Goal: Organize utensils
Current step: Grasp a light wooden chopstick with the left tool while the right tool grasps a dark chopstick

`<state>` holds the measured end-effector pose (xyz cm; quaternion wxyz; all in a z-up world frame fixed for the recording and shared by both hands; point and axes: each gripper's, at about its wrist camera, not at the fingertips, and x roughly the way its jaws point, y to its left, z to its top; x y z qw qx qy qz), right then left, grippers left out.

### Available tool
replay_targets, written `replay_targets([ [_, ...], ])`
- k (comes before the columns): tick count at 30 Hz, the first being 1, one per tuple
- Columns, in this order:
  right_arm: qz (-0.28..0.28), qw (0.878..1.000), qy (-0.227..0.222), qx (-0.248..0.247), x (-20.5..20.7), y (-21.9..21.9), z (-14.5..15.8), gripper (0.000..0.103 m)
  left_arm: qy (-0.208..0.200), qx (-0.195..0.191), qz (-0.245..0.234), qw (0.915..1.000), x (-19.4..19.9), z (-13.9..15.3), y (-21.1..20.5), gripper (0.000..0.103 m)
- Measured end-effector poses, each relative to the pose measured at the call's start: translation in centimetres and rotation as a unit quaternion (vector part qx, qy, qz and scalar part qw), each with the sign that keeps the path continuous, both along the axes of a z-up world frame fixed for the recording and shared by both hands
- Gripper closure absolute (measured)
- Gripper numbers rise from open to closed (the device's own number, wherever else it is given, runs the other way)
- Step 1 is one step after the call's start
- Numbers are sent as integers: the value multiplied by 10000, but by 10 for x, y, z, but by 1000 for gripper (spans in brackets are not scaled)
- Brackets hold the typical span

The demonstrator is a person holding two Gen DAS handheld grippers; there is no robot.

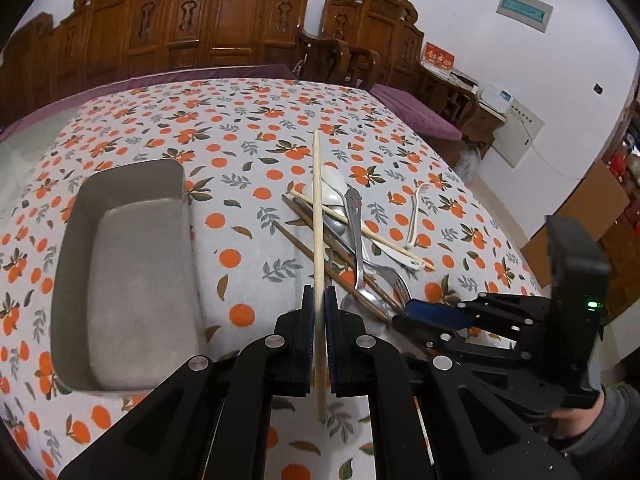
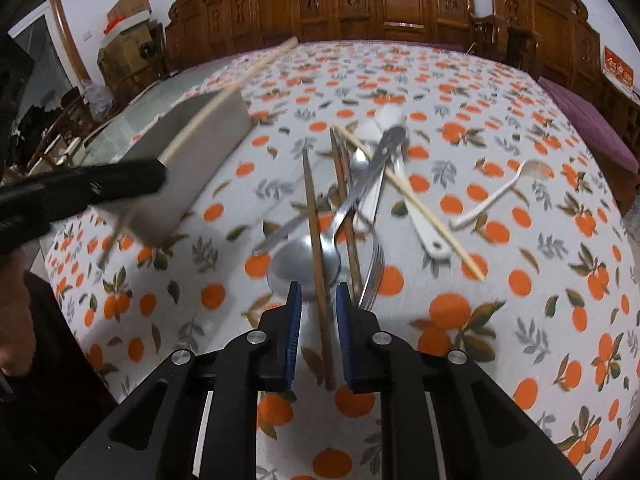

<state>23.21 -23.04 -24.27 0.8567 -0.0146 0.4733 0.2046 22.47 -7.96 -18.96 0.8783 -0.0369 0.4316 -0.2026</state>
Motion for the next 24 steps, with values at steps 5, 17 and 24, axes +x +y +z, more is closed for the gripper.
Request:
replay_targets([
  [5, 94, 9998, 83, -184, -2, 5, -11, 85, -104, 14, -43, 9999, -11, 6, 5, 99],
  [17, 190, 9986, -116, -484, -2, 7, -4, 97, -227, 81, 103, 9997, -16, 26, 29, 99],
  [24, 162, 9989, -396, -202, -4, 8, 30, 97, -323, 414, 178, 9985, -10, 34, 49, 99],
])
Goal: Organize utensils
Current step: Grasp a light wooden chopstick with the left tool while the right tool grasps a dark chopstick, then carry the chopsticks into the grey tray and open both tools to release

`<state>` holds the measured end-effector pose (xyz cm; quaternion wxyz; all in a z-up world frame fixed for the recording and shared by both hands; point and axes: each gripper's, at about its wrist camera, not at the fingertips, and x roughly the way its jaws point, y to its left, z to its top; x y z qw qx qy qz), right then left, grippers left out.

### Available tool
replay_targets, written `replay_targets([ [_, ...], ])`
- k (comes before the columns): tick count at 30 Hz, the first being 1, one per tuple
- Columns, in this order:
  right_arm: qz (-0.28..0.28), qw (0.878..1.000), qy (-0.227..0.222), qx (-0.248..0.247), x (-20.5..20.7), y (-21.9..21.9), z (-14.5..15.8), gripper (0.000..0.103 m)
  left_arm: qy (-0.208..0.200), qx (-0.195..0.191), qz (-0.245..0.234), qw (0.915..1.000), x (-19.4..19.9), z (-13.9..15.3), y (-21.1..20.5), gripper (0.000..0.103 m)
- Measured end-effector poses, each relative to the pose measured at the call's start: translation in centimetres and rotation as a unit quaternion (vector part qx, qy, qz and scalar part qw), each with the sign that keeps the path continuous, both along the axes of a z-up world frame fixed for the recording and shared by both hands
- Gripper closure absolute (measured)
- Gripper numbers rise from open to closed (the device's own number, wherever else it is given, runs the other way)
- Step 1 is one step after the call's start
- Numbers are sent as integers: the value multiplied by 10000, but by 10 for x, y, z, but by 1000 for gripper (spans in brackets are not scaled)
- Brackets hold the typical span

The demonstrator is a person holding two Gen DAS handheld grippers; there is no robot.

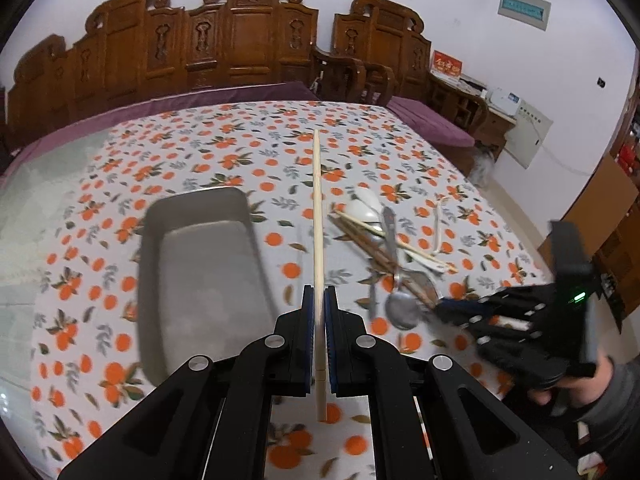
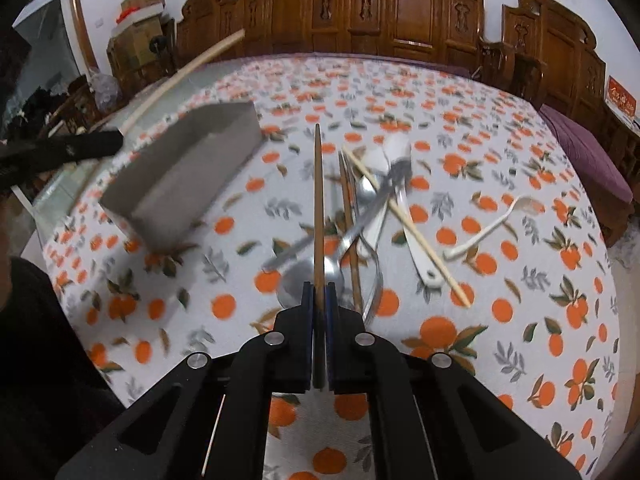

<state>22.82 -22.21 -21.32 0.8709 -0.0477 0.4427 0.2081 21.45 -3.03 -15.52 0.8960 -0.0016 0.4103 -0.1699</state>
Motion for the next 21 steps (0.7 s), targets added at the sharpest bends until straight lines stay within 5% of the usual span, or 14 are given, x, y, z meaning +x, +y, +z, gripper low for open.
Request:
replay_targets([
  [10, 212, 9990, -258, 300, 3, 32, 41, 97, 128, 99, 381, 9991, 25, -10, 42, 99],
  [21, 431, 9976, -237, 496, 9, 71, 45, 97, 621, -92, 674, 9958, 43, -49, 74, 99],
])
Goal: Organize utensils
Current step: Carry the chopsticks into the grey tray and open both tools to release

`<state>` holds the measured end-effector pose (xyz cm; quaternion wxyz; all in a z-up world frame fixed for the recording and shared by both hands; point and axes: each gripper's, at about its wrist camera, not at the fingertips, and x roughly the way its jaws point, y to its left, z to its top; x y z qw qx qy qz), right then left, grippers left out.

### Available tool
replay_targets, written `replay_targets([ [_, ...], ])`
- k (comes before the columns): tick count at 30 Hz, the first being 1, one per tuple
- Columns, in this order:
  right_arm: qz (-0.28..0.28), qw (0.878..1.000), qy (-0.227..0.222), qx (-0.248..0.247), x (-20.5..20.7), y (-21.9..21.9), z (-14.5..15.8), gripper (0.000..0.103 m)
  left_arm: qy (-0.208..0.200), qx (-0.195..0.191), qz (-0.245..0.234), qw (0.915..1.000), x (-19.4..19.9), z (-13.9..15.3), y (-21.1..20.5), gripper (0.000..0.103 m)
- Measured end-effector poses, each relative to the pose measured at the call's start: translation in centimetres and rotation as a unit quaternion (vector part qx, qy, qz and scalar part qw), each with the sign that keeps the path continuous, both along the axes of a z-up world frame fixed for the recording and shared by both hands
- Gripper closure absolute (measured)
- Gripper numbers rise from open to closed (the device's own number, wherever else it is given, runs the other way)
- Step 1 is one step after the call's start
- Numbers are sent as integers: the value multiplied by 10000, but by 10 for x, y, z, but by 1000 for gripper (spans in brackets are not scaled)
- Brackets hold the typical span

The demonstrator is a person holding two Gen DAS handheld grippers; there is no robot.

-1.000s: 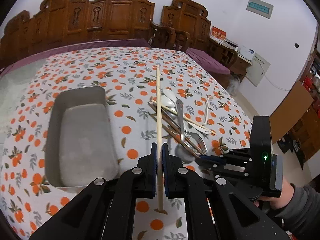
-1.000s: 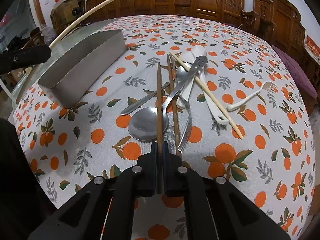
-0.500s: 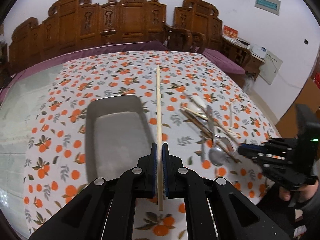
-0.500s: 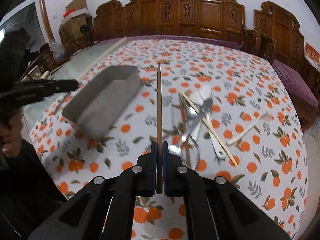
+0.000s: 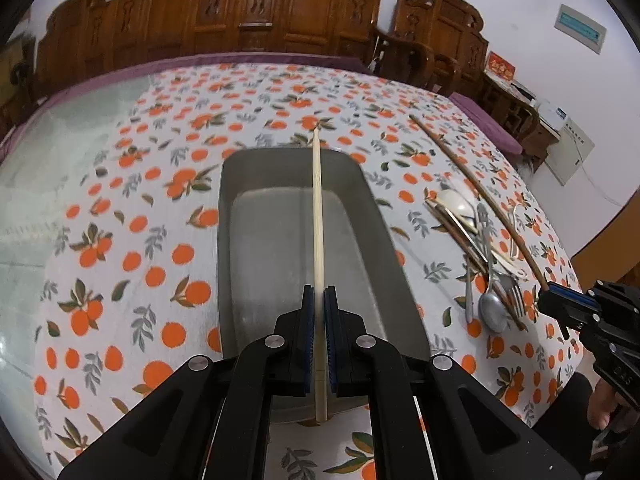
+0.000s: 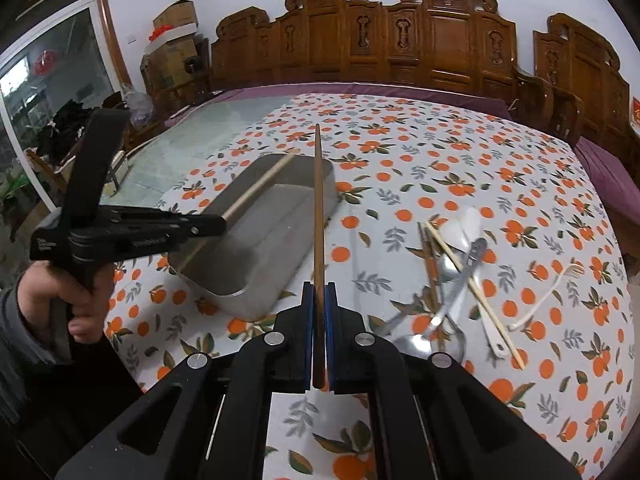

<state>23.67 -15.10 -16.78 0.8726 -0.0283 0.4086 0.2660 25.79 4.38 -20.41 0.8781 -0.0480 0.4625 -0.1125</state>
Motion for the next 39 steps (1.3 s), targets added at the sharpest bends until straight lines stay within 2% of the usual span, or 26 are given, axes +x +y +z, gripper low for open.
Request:
replay_targets([
  [5, 28, 10000, 22, 22, 5, 13, 0, 97, 73, -27, 29, 10000, 4, -5, 3, 99],
  [14, 50, 9998, 149, 97, 13, 40, -5, 97, -175, -53, 193, 9996, 1, 12, 18, 95],
  [16, 70, 9998, 179, 101, 15, 50, -6, 97, -247, -25, 243, 9994, 0, 16, 23, 88],
  [23, 102, 9994, 310, 70, 27, 75, -12, 97, -502, 148, 452, 9976, -7, 29, 44, 85],
  [25, 103, 9994, 339, 38, 31, 82, -14, 97, -554, 113, 525, 9970, -9, 32, 49, 82],
  [39, 64, 9974, 700, -137, 49, 104, -47, 97, -780, 149, 652, 9947, -14, 45, 62, 80],
])
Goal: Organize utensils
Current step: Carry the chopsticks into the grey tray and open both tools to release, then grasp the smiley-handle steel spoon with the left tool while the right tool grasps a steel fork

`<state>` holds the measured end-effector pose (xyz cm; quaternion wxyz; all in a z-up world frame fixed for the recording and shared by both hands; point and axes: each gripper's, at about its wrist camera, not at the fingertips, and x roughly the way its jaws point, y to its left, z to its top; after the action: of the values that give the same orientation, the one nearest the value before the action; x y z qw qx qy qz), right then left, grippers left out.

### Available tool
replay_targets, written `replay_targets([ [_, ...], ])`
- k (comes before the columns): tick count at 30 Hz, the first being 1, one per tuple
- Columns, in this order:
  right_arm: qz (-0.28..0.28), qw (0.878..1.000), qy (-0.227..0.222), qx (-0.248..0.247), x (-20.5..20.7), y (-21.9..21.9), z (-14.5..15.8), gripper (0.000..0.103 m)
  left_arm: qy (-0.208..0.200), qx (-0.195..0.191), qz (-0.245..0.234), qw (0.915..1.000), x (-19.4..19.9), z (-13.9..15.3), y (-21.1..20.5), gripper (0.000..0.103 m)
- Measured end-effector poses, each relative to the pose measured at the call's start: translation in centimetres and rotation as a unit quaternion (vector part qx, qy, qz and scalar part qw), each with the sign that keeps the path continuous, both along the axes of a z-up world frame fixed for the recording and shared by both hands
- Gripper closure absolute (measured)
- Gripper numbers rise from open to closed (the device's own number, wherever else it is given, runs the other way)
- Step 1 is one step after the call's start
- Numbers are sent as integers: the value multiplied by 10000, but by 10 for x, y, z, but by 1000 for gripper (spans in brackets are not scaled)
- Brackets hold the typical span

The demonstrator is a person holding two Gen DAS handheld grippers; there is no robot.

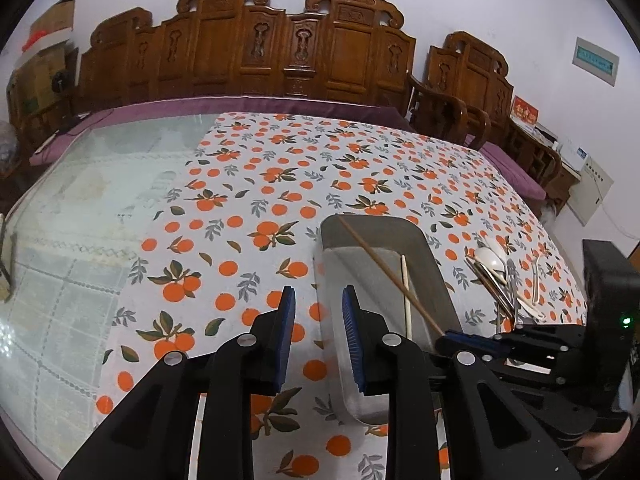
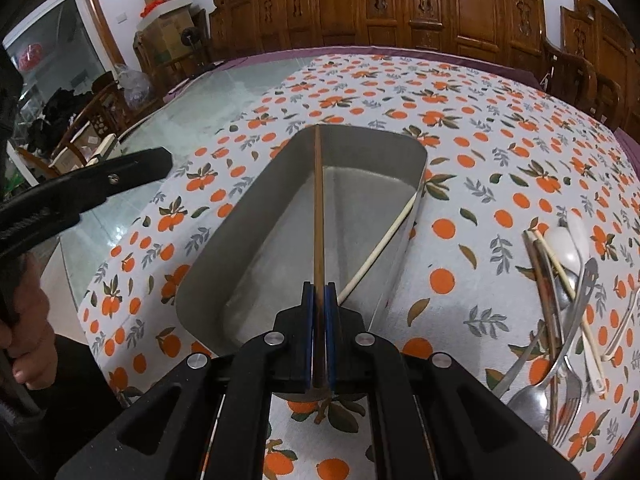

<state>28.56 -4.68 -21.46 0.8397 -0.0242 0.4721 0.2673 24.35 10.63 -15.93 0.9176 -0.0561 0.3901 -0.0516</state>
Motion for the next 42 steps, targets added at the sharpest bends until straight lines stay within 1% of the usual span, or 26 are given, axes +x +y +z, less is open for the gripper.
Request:
replay_targets([
  [7, 80, 9998, -72, 172, 2, -2, -2, 95, -23, -10, -18, 10000, -2, 1, 0, 80],
  [11, 61, 9991, -268, 311, -4, -18, 11, 95, -18, -10, -72, 10000, -4, 2, -5, 79],
  [13, -26, 9986, -404, 341, -9, -33, 21, 95, -26, -14, -108, 9999, -4, 3, -10, 78],
  [14, -60, 9983, -466, 340, -11, -42, 25, 95, -32, -16, -127, 9999, -4, 3, -13, 76],
  [16, -170, 9976, -626, 241, -17, -62, 34, 95, -68, -15, -183, 9998, -5, 4, -21, 67],
  [17, -234, 9971, -703, 177, -20, -74, 37, 95, -81, 0, -212, 9997, -6, 5, -25, 66],
  [19, -355, 9963, -777, 74, -23, -93, 40, 95, -80, 26, -293, 9995, -6, 4, -35, 60],
  [22, -630, 9943, -856, -78, -27, -127, 41, 95, -70, 47, -443, 9990, -7, 2, -52, 57],
  [23, -713, 9936, -865, -125, -28, -136, 40, 95, -67, 36, -487, 9988, -8, 1, -55, 57],
  [26, -958, 9904, -929, -351, -30, -162, 34, 86, -69, -10, -630, 9980, -11, -1, -69, 57],
  [31, -1259, 9875, -832, -447, -29, -194, 17, 86, -125, 25, -867, 9962, -17, -3, -94, 57],
  [34, -1365, 9872, -743, -364, -26, -201, 8, 86, -103, 71, -1003, 9949, -20, -7, -108, 57],
  [35, -1374, 9872, -725, -369, -25, -202, 5, 83, -94, 96, -1046, 9944, -21, -9, -112, 57],
  [36, -1383, 9872, -694, -381, -24, -200, 0, 79, -82, 122, -1088, 9940, -21, -10, -117, 57],
  [38, -1378, 9878, -621, -375, -23, -201, -7, 74, -72, 150, -1141, 9933, -22, -12, -122, 57],
  [42, -1369, 9875, -576, -529, -21, -202, -17, 74, -62, 202, -1226, 9922, -24, -17, -131, 57],
])
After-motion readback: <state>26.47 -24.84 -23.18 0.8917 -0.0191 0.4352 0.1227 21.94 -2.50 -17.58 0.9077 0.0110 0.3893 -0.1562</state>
